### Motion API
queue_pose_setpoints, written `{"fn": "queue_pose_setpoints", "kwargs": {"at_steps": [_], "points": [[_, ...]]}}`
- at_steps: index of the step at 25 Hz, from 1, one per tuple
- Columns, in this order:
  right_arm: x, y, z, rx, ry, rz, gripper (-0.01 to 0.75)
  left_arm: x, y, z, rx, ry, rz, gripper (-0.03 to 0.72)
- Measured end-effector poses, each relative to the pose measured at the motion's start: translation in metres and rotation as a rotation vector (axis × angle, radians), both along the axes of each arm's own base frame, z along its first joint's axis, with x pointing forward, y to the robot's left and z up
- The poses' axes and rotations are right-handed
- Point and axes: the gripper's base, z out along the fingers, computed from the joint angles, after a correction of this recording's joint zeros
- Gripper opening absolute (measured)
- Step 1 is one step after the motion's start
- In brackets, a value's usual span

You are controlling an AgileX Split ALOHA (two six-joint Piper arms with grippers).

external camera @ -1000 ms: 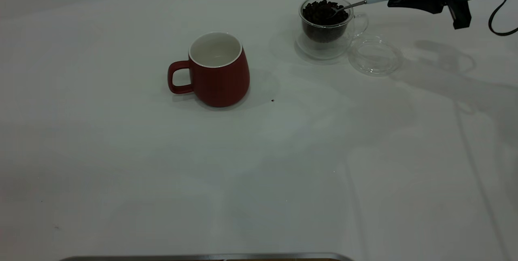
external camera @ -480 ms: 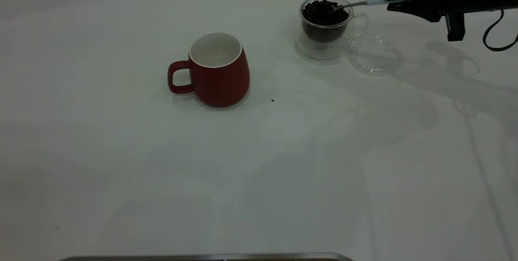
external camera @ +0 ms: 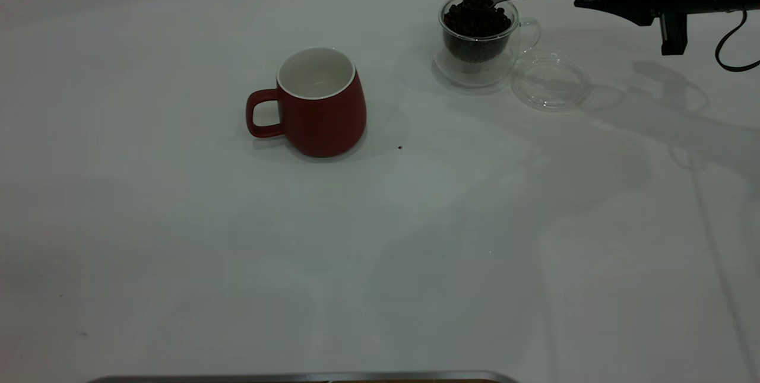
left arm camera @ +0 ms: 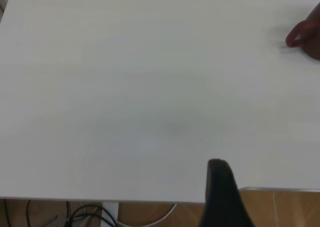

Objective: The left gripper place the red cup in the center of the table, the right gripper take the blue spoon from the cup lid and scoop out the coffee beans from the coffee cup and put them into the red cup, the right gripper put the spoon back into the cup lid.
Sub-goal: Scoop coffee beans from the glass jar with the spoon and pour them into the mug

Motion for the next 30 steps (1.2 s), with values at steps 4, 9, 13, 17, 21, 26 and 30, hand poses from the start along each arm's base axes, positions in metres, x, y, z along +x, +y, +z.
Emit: {"fn": "queue_pose_setpoints", "kwargs": {"at_steps": [4, 9, 13, 17, 21, 26, 30], "points": [[-0.001, -0.001, 0.002, 0.020, -0.014, 0.007, 0.116, 0.000, 0.000, 0.000, 0.000, 0.000, 0.000, 0.537], [-0.001, 0.001, 0.005, 0.049, -0.030, 0.024, 0.116, 0.000, 0.000, 0.000, 0.000, 0.000, 0.000, 0.537], [-0.003, 0.003, 0.007, 0.070, -0.043, 0.055, 0.116, 0.000, 0.000, 0.000, 0.000, 0.000, 0.000, 0.537], [-0.005, 0.007, 0.009, 0.093, -0.049, 0.090, 0.116, 0.000, 0.000, 0.000, 0.000, 0.000, 0.000, 0.537], [-0.005, 0.015, 0.010, 0.107, -0.052, 0.123, 0.116, 0.000, 0.000, 0.000, 0.000, 0.000, 0.000, 0.537], [-0.005, 0.031, 0.010, 0.117, -0.038, 0.168, 0.116, 0.000, 0.000, 0.000, 0.000, 0.000, 0.000, 0.537], [-0.006, 0.046, 0.009, 0.119, -0.027, 0.209, 0.116, 0.000, 0.000, 0.000, 0.000, 0.000, 0.000, 0.537]]}}
